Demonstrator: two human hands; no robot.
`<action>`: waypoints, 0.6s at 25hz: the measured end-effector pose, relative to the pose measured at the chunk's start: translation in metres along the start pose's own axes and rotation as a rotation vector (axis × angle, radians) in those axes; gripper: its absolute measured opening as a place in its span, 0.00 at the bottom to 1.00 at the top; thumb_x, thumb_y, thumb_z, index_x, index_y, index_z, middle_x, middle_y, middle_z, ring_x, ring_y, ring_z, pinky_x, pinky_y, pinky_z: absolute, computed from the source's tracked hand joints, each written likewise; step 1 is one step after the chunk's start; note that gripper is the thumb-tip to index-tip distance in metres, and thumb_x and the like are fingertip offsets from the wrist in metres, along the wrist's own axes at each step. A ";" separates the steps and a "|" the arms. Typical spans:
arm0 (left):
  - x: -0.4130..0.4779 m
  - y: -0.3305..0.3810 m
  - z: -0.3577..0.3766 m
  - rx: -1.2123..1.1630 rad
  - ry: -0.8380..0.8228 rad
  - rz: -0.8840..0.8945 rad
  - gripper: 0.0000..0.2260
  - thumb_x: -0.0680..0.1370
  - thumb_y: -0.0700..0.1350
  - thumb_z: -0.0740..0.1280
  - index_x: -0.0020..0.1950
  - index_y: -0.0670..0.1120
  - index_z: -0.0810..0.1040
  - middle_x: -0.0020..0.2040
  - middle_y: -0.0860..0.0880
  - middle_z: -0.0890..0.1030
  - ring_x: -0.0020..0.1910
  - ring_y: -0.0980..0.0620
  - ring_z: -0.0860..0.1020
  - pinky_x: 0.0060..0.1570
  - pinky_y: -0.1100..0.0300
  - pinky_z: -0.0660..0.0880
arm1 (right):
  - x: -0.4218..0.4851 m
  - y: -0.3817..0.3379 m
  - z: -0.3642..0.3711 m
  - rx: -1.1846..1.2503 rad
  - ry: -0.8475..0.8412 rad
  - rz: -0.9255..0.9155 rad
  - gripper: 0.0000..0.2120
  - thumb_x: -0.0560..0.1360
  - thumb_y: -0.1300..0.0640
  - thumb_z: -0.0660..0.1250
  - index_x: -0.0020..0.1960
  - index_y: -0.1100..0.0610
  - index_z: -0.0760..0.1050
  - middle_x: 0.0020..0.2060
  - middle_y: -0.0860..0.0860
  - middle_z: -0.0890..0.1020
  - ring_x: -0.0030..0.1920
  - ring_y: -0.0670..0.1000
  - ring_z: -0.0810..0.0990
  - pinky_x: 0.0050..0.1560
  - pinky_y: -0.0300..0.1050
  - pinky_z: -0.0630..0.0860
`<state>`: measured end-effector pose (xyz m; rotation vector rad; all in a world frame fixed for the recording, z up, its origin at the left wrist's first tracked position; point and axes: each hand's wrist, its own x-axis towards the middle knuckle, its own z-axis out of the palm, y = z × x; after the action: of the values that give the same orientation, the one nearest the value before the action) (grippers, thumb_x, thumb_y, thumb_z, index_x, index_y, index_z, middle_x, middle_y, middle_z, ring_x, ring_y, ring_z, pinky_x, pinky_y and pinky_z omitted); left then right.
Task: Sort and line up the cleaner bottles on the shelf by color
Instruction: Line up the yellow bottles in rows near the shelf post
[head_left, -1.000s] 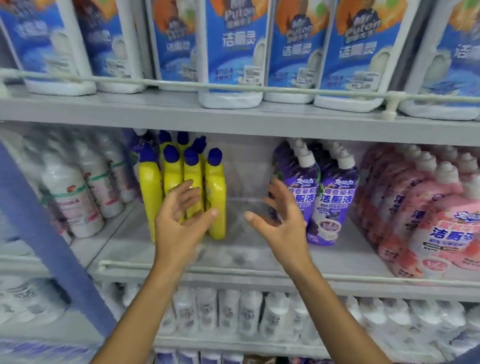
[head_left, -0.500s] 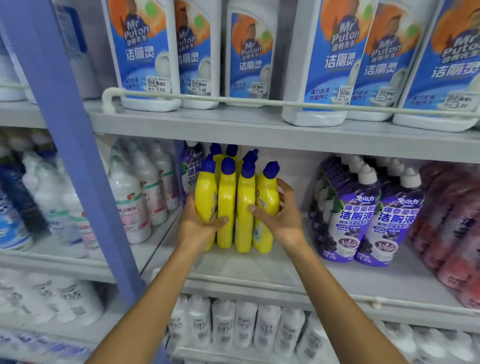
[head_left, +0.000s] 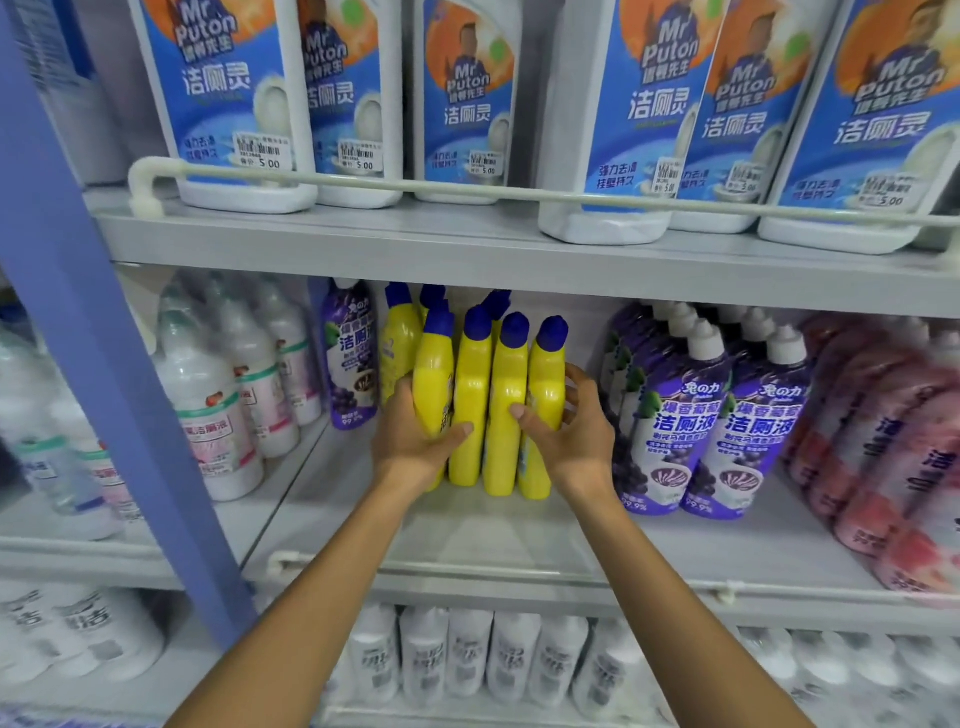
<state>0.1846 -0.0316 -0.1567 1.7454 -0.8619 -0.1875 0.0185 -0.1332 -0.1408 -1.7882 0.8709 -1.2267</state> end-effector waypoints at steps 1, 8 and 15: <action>0.003 0.000 0.005 0.019 0.001 -0.008 0.32 0.69 0.52 0.82 0.68 0.53 0.71 0.59 0.56 0.81 0.57 0.49 0.80 0.61 0.50 0.76 | 0.003 0.002 -0.001 -0.016 0.011 -0.004 0.33 0.70 0.48 0.80 0.71 0.46 0.70 0.58 0.40 0.80 0.59 0.46 0.81 0.64 0.52 0.78; 0.018 -0.003 0.013 -0.046 -0.012 -0.011 0.28 0.71 0.50 0.81 0.67 0.51 0.74 0.60 0.51 0.83 0.59 0.48 0.81 0.61 0.49 0.77 | 0.019 0.015 0.008 -0.109 0.047 -0.051 0.35 0.72 0.40 0.76 0.74 0.46 0.67 0.63 0.48 0.82 0.62 0.52 0.81 0.63 0.57 0.78; 0.050 0.000 -0.046 -0.337 0.530 0.047 0.11 0.75 0.48 0.78 0.54 0.50 0.79 0.50 0.47 0.83 0.48 0.49 0.81 0.49 0.59 0.80 | 0.025 0.023 0.006 -0.132 0.040 -0.109 0.34 0.74 0.44 0.76 0.75 0.51 0.68 0.62 0.50 0.83 0.62 0.54 0.81 0.62 0.53 0.78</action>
<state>0.2448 -0.0282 -0.1256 1.3611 -0.4494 0.1525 0.0293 -0.1643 -0.1523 -1.9443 0.9057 -1.3042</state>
